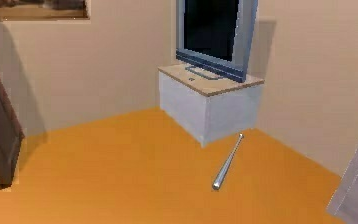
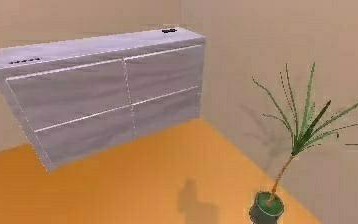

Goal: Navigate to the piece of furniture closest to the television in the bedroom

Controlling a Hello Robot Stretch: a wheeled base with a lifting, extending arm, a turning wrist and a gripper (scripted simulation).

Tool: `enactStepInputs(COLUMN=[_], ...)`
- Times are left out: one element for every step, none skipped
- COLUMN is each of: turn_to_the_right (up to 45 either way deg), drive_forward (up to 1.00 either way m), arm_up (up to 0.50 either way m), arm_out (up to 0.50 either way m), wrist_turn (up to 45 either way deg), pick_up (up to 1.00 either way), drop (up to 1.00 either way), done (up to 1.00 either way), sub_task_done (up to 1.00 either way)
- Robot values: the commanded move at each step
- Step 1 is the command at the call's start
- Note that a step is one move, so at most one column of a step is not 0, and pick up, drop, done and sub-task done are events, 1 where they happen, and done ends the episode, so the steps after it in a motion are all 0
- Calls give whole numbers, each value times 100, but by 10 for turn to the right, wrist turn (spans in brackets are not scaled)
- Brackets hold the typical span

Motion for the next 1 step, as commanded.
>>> enactStepInputs(turn_to_the_right=[450], drive_forward=[0], arm_up=[0], arm_out=[0], wrist_turn=[0], pick_up=[0], drop=[0], done=[0], sub_task_done=[0])
